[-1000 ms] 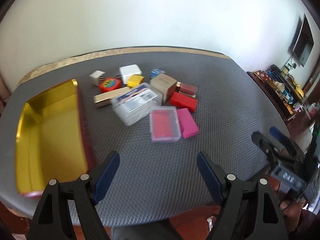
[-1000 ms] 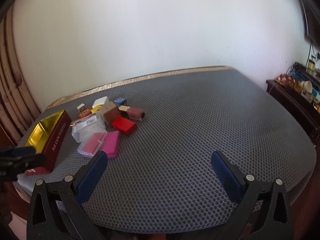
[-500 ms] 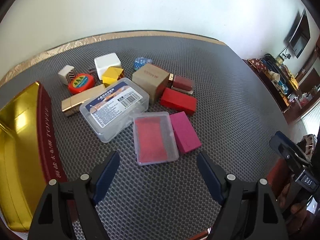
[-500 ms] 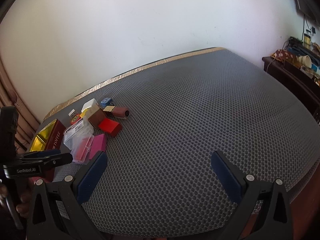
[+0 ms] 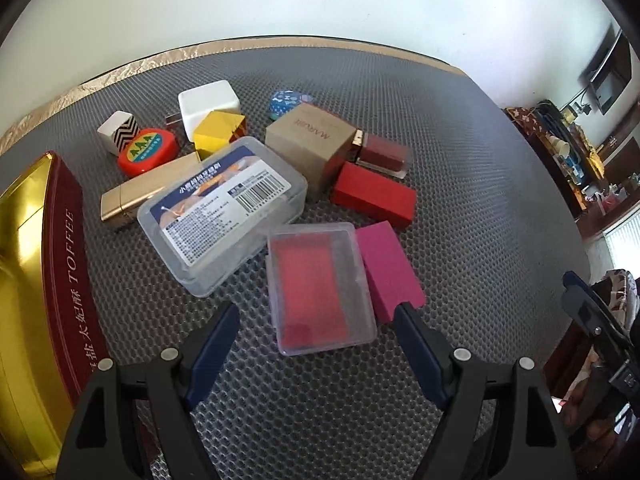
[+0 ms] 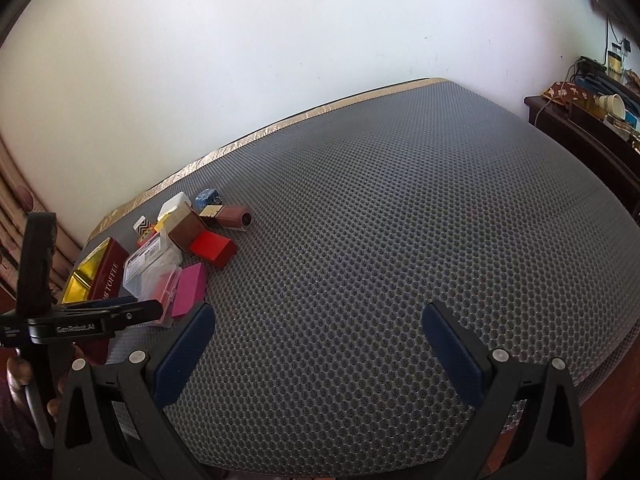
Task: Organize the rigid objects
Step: 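Grasp the small clear box with pink contents with the left gripper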
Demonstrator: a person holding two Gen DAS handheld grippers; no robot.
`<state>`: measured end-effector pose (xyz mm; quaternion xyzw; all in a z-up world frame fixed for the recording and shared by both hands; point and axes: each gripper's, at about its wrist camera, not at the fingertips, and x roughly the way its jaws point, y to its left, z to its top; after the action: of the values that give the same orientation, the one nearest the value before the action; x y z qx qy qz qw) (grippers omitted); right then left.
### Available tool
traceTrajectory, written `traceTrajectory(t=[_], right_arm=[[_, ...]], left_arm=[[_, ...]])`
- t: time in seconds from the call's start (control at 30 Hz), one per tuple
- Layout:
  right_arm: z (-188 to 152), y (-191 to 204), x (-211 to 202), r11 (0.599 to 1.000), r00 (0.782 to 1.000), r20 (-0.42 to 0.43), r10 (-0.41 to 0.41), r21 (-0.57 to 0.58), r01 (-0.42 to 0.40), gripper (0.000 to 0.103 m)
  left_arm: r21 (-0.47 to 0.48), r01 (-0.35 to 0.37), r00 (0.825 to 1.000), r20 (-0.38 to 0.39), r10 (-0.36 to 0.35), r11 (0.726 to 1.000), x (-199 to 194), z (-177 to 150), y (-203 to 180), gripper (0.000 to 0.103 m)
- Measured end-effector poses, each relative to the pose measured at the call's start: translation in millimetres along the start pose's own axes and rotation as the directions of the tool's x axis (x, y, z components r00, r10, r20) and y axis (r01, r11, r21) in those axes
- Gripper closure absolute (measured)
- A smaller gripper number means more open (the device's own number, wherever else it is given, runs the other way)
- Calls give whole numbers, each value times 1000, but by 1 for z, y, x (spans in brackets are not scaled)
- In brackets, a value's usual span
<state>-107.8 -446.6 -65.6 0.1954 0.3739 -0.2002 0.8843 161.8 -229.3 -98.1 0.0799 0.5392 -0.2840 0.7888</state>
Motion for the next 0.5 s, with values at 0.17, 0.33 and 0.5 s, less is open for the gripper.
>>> traceTrajectory(t=[0.17, 0.33, 0.5], right_arm=[[0, 0, -2, 1000, 1000, 1, 5, -1, -5, 0], [1, 1, -2, 1000, 1000, -3, 7, -8, -7, 0], [0, 4, 2, 1000, 1000, -18, 5, -16, -5, 0]], left_arm=[[28, -19, 1000, -23, 19, 999, 7, 6, -3, 21], [21, 15, 999, -37, -15, 1000, 14, 11, -3, 29], [-26, 66, 998, -15, -66, 998, 14, 12, 2, 48]])
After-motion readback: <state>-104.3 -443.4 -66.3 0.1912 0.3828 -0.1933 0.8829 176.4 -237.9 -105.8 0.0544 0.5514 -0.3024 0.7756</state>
